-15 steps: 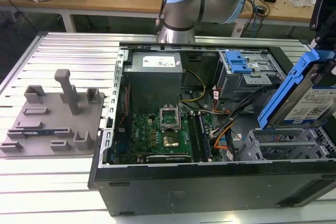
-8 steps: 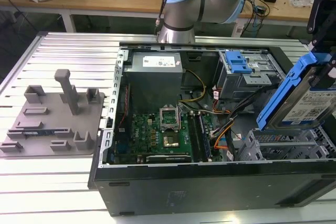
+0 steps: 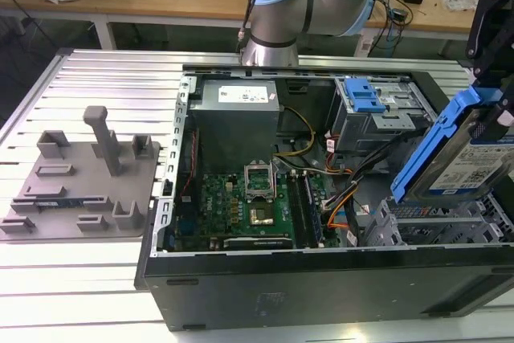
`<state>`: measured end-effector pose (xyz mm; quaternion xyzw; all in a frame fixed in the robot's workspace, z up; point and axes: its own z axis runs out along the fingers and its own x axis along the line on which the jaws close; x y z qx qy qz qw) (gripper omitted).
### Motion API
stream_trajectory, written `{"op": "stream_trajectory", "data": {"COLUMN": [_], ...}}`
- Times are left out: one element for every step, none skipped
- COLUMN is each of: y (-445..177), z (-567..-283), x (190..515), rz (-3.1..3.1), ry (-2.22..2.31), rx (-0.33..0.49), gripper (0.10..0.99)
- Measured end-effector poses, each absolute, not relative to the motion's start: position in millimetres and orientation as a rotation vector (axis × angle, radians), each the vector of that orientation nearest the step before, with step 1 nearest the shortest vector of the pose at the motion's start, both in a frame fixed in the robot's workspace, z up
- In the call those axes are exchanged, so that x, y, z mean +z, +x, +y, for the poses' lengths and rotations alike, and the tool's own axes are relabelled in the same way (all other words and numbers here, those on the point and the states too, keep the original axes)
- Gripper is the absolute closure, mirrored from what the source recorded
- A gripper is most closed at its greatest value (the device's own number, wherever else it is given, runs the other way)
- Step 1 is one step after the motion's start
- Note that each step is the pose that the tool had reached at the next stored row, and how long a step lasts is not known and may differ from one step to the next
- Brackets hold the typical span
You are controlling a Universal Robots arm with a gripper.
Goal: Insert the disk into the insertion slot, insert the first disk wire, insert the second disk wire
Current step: 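Insert the disk into the insertion slot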
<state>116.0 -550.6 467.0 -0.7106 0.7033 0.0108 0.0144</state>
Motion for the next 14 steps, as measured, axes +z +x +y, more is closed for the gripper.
{"op": "stream_trajectory", "data": {"y": [116.1,116.1,116.2,116.2,116.2,116.2,116.2,116.2,116.2,116.2,116.2,116.2,116.2,116.3], "z": [-550.6,-550.6,-550.6,-550.6,-550.6,-550.7,-551.3,-551.9,-552.3,-552.5,-552.7,-553.0,-553.2,-553.3], "x": [466.7,466.7,466.7,466.6,466.5,466.4,466.2,466.0,465.7,465.5,465.3,465.0,464.7,463.9], "rz": [2.190,2.190,2.190,2.190,2.190,2.190,2.189,2.190,2.190,2.190,2.190,2.190,2.190,2.190], "ry": [-2.212,-2.212,-2.212,-2.212,-2.212,-2.212,-2.212,-2.212,-2.212,-2.212,-2.212,-2.212,-2.212,-2.212], "rx": [0.034,0.034,0.033,0.034,0.034,0.034,0.034,0.034,0.034,0.034,0.034,0.034,0.033,0.034], "gripper": [0.722,0.722,0.722,0.722,0.722,0.722,0.722,0.722,0.722,0.722,0.722,0.722,0.722,0.722]}}
